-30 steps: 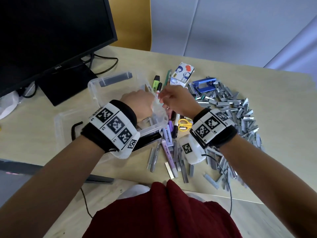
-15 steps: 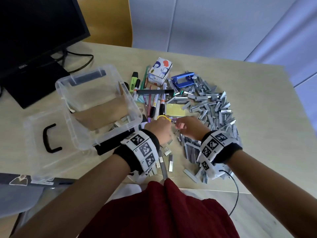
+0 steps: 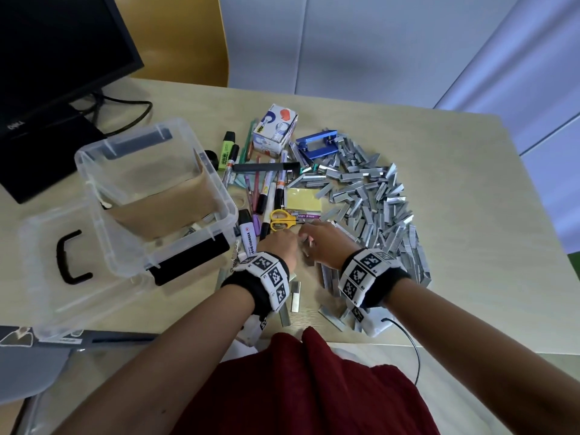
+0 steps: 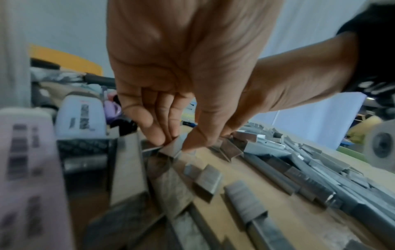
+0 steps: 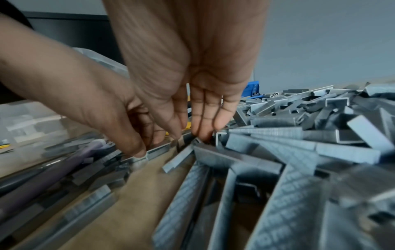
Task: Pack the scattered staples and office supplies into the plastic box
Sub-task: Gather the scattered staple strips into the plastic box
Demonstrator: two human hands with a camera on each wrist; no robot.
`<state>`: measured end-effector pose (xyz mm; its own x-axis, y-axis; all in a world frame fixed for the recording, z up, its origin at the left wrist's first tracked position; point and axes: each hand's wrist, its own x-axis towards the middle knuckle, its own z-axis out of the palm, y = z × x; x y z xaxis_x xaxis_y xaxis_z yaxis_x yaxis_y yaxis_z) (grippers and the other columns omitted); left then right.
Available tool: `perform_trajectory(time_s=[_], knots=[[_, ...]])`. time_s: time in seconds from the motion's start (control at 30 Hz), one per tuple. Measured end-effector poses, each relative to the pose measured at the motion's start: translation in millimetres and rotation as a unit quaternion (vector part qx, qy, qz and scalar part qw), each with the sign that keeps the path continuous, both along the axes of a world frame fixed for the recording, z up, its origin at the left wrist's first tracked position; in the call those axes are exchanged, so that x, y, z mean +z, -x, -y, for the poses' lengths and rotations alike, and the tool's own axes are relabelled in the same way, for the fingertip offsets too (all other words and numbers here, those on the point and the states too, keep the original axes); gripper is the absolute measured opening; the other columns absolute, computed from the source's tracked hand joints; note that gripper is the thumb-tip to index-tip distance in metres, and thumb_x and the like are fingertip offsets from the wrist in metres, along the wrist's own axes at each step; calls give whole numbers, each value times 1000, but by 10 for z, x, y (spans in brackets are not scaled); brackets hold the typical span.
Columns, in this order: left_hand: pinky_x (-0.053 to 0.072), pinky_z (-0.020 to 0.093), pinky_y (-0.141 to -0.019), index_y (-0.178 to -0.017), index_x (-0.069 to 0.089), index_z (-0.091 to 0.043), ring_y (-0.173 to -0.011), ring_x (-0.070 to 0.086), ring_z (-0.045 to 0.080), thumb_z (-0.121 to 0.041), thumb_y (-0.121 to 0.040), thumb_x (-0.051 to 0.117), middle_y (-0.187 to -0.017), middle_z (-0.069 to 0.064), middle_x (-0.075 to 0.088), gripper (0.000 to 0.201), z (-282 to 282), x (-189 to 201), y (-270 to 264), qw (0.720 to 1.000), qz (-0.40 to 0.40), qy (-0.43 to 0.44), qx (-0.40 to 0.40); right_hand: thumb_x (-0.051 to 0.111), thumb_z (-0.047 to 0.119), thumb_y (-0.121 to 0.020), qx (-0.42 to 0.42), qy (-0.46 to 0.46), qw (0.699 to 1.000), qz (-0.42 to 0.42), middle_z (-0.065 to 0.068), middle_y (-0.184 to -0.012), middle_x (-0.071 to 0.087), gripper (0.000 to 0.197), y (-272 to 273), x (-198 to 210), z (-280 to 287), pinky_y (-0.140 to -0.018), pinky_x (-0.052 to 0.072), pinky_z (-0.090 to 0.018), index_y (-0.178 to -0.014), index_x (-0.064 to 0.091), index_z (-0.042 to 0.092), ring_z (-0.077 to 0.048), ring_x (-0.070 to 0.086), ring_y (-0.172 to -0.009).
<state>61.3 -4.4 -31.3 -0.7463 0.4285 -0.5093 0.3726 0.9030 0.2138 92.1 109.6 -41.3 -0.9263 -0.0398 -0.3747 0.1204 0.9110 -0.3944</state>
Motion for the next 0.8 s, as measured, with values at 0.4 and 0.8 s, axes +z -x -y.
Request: perform_trajectory(time_s=[0.4,0.8], knots=[[32,30,-52,-63,34,-8,-57,39,18,-14,-86,54,-65,3,38,32,128,82,263,986,31,-145,73,56,17,-86,-18,-67,997,-22,-8,-116,57,29,-88,-73,39,-95,35,-36,-113,50,8,-25,52,-109],[31,24,-49,-84,49,-13,-51,43,18,-2,-92,38,-61,10,49,18,359,172,204,767,248,-478,349,55,6,-80,-79,-45,996,-3,-10,-105,60,28,-28,-125,207,-93,38,-42,-107,47,7,-30,56,-101]])
